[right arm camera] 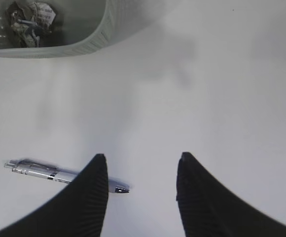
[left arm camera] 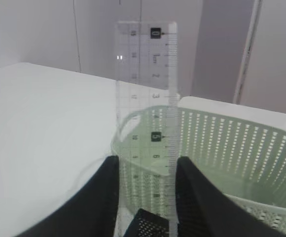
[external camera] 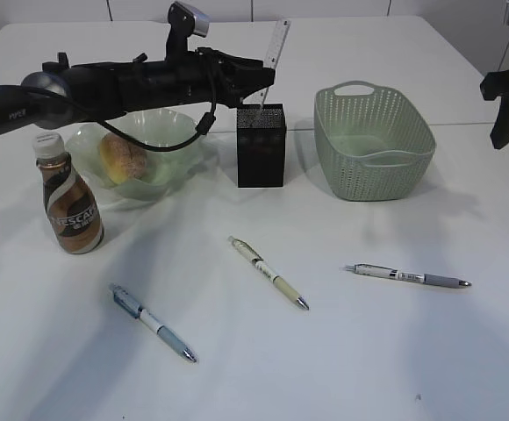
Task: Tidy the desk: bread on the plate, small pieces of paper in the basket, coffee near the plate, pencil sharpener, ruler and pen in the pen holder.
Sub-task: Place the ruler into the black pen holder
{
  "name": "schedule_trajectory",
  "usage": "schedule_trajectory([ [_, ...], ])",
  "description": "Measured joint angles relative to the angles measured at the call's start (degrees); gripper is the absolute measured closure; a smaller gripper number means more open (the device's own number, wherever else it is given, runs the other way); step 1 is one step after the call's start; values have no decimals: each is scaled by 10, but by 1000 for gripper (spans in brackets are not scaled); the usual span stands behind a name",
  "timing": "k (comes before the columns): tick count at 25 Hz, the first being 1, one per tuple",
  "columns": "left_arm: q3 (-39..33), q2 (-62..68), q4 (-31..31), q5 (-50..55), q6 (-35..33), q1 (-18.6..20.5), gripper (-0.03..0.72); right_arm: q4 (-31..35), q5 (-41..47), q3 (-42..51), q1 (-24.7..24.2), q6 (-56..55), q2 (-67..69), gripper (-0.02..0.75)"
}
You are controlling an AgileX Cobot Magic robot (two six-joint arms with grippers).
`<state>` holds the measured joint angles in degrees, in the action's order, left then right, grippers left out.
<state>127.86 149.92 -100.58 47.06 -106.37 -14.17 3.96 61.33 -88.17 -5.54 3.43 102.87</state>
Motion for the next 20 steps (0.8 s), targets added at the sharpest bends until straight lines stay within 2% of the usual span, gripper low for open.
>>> schedule_trajectory([
  [20, 0, 1, -6, -31, -1, 0, 437, 0, 0, 0, 0, 0, 0, 368],
])
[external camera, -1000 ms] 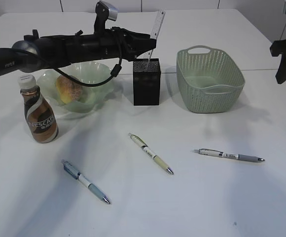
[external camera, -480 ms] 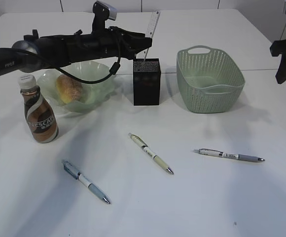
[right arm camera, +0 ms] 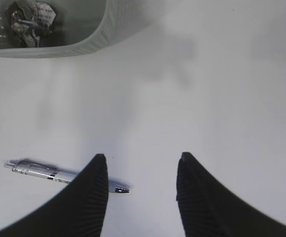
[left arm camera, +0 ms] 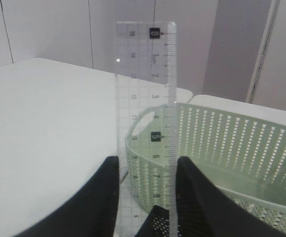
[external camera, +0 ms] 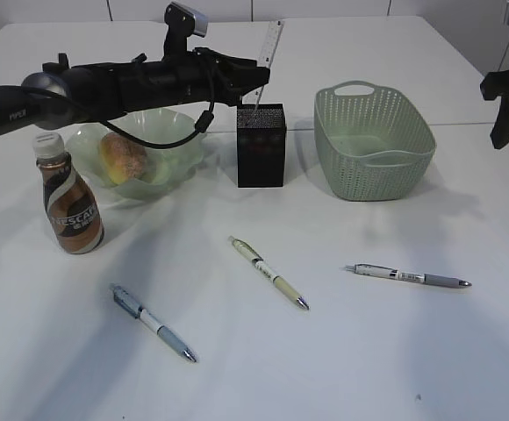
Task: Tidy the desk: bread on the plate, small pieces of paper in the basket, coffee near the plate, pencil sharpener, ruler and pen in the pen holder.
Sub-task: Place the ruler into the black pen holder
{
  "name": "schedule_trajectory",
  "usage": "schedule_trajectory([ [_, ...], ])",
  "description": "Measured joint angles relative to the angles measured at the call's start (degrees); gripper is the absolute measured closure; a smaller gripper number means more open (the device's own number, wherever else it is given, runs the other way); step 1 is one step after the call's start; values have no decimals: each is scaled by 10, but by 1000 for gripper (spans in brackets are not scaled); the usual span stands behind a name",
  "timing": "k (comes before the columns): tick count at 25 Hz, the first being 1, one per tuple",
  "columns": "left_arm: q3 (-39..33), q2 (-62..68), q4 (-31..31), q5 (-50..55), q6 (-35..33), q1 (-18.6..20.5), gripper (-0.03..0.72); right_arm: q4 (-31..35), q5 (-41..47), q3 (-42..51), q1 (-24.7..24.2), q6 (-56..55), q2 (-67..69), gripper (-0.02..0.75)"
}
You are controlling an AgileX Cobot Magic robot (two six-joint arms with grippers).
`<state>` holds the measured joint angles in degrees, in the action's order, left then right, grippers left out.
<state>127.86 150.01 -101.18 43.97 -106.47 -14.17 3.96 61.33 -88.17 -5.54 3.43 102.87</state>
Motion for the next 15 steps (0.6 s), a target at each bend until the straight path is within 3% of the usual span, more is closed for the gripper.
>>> schedule_trajectory([
  [15, 0, 0, 5, 34, 17, 0, 352, 0, -2, 0, 0, 1, 0, 368],
])
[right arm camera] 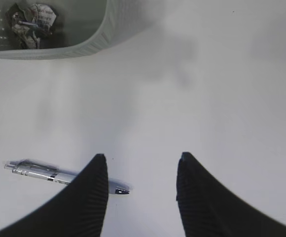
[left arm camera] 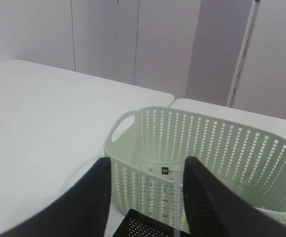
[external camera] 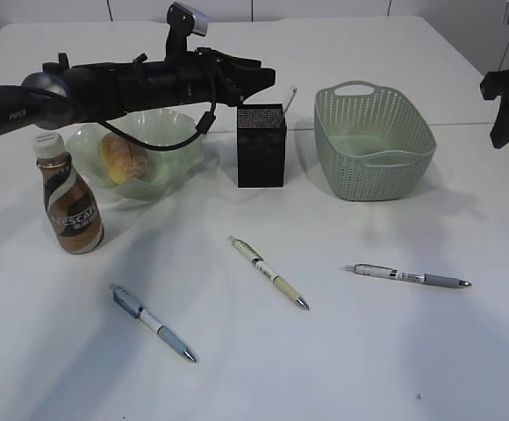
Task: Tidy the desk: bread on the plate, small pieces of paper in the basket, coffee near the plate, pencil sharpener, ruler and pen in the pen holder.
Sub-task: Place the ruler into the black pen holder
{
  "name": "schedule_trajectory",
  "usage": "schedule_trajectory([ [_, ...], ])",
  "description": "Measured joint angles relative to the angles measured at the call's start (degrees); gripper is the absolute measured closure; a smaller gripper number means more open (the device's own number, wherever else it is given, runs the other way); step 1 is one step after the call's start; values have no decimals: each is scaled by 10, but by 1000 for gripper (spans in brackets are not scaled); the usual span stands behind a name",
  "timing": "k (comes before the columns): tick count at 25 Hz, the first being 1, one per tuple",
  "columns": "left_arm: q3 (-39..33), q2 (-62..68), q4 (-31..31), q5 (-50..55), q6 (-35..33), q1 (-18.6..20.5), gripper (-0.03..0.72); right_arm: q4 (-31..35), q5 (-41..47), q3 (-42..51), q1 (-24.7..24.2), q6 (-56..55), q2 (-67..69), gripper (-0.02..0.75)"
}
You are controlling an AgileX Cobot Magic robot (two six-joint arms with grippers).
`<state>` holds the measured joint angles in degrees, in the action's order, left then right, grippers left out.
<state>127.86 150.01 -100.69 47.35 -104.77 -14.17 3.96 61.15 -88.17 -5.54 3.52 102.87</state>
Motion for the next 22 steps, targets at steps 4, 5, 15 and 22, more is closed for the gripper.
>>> schedule_trajectory([
  [4, 0, 0, 3, 0, 10, 1, 349, 0, 0, 0, 0, 0, 0, 368],
  [5, 0, 0, 4, 0, 12, 2, 348, 0, 0, 0, 0, 0, 0, 368],
  [15, 0, -39, 56, -13, 49, 18, 344, 0, 0, 0, 0, 0, 0, 368],
  [22, 0, -104, 173, -2, 129, 20, 343, 2, 0, 0, 0, 0, 0, 368],
])
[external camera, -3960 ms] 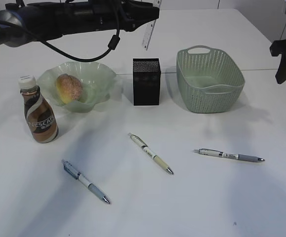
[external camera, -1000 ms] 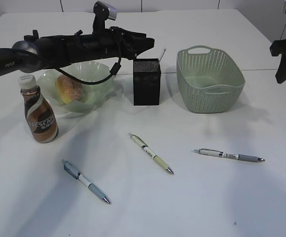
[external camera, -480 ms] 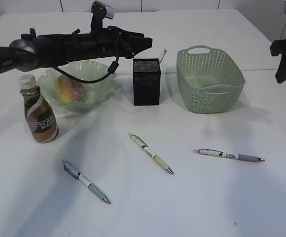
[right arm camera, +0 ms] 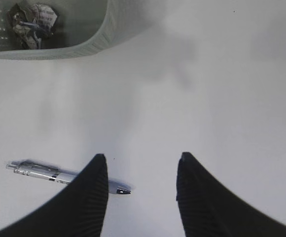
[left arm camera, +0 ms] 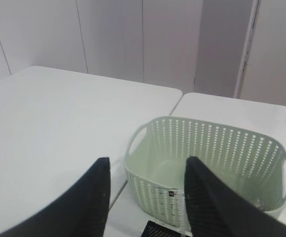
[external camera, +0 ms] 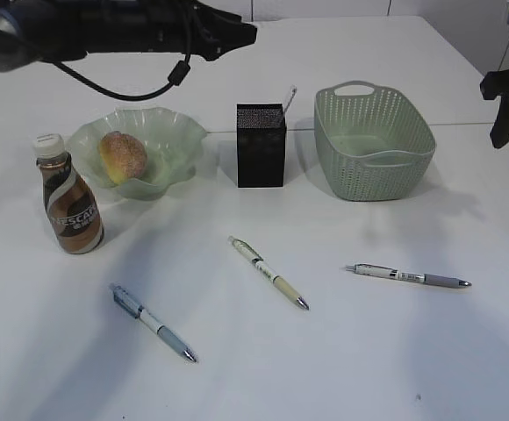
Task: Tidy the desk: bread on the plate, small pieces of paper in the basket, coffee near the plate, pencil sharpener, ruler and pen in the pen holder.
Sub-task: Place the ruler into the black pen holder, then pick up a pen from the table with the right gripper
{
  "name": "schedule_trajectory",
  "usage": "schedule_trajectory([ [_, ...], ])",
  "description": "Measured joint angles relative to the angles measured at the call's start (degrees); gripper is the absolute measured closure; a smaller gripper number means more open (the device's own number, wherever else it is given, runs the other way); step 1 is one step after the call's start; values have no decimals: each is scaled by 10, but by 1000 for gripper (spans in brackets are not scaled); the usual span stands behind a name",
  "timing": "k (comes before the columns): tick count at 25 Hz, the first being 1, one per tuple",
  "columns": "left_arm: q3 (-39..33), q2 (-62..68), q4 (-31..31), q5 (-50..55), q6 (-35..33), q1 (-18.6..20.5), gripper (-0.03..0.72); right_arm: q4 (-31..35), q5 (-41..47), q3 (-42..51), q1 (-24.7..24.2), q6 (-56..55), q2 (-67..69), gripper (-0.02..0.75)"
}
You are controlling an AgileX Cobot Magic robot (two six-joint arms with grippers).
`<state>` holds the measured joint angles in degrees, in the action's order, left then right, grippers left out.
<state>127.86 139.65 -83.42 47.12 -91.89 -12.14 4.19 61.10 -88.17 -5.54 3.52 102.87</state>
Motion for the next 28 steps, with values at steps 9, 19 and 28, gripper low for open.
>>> schedule_trajectory([
  [9, 0, -89, 261, 98, 200, 0, 343, 14, 0, 0, 0, 0, 0, 368],
  [19, 1, -147, 451, 230, 437, 0, 346, 28, 0, 0, 0, 17, 0, 368],
  [28, 1, -188, 614, 241, 717, 0, 346, 56, 2, 0, 0, 73, 0, 368],
])
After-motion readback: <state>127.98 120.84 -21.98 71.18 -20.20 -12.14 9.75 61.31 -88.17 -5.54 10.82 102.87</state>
